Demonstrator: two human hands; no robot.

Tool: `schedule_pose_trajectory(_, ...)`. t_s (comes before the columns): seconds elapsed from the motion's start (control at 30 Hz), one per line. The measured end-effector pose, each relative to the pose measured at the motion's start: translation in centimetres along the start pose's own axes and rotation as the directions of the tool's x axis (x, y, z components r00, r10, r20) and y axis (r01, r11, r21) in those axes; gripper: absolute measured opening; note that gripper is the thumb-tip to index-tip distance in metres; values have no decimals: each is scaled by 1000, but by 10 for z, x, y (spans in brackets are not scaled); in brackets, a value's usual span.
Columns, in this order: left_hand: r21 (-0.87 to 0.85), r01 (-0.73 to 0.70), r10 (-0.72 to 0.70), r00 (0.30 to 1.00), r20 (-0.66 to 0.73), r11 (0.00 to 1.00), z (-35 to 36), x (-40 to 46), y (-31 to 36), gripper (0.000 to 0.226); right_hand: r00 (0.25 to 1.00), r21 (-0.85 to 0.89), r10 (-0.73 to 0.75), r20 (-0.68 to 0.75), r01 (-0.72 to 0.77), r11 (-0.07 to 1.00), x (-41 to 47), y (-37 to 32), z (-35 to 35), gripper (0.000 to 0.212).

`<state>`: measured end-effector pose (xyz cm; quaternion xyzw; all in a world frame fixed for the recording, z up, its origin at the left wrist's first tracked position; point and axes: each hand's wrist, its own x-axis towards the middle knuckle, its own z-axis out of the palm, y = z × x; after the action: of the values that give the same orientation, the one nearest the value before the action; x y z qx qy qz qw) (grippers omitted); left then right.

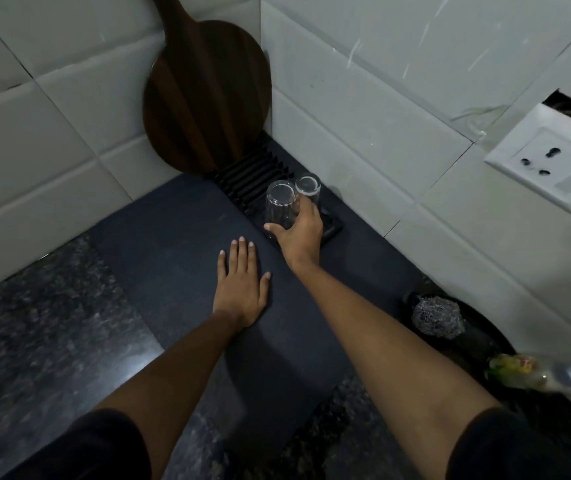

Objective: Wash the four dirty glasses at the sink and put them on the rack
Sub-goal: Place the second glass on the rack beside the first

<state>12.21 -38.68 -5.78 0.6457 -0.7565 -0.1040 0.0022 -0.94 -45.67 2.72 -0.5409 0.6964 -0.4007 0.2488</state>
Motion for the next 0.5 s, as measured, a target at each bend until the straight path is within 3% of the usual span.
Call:
schedule_pose_trajectory(0.33,-29,48,-46,997,64,998,-5,-6,13,71,1000,-41,-10,-14,9,999,-64,5,-64,60)
schedule_pose_trajectory(0.5,-133,-143,151,987,49,981,-7,-43,65,65,997,-139,-57,-52,49,989,-113,24,-132,46)
